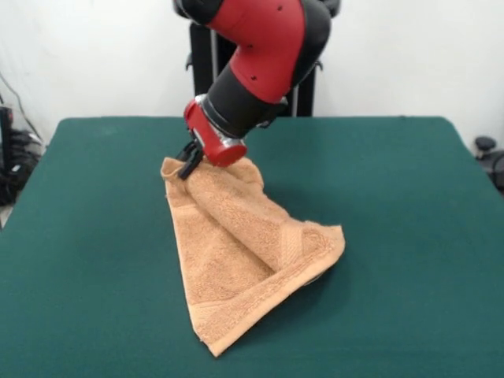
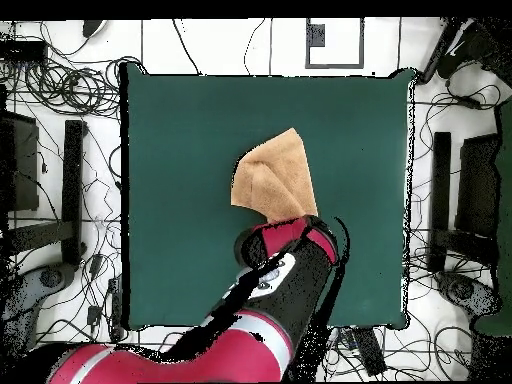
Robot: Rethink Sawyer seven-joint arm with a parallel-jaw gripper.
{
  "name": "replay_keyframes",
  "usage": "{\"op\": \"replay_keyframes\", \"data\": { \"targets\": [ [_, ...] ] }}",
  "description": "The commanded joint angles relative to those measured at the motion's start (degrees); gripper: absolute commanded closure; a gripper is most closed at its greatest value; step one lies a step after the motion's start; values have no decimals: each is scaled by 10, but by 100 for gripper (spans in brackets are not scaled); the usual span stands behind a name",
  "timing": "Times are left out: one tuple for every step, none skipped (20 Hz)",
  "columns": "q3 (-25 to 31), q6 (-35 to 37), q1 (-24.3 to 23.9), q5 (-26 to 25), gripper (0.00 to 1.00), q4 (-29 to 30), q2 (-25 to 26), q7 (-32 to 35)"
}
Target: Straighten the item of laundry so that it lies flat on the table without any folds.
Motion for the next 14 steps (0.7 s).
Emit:
{"op": "replay_keyframes", "data": {
  "targets": [
    [53, 48, 24, 27, 100, -46, 21, 13],
    [53, 52, 26, 29, 100, -49, 20, 13],
    [54, 54, 26, 31, 100, -51, 21, 13],
    [55, 57, 26, 32, 100, -54, 22, 12],
    [56, 60, 27, 33, 100, -56, 21, 12],
    [57, 64, 27, 35, 100, -59, 21, 11],
    [58, 68, 28, 36, 100, -61, 20, 11],
    [59, 70, 28, 37, 100, -63, 19, 10],
    [60, 72, 28, 37, 100, -64, 18, 10],
    [61, 75, 29, 38, 100, -65, 17, 10],
    [62, 77, 29, 38, 100, -67, 16, 10],
    [63, 80, 30, 39, 100, -68, 15, 10],
    [64, 82, 30, 40, 100, -69, 14, 10],
    [65, 85, 31, 40, 100, -70, 13, 11]
  ]
}}
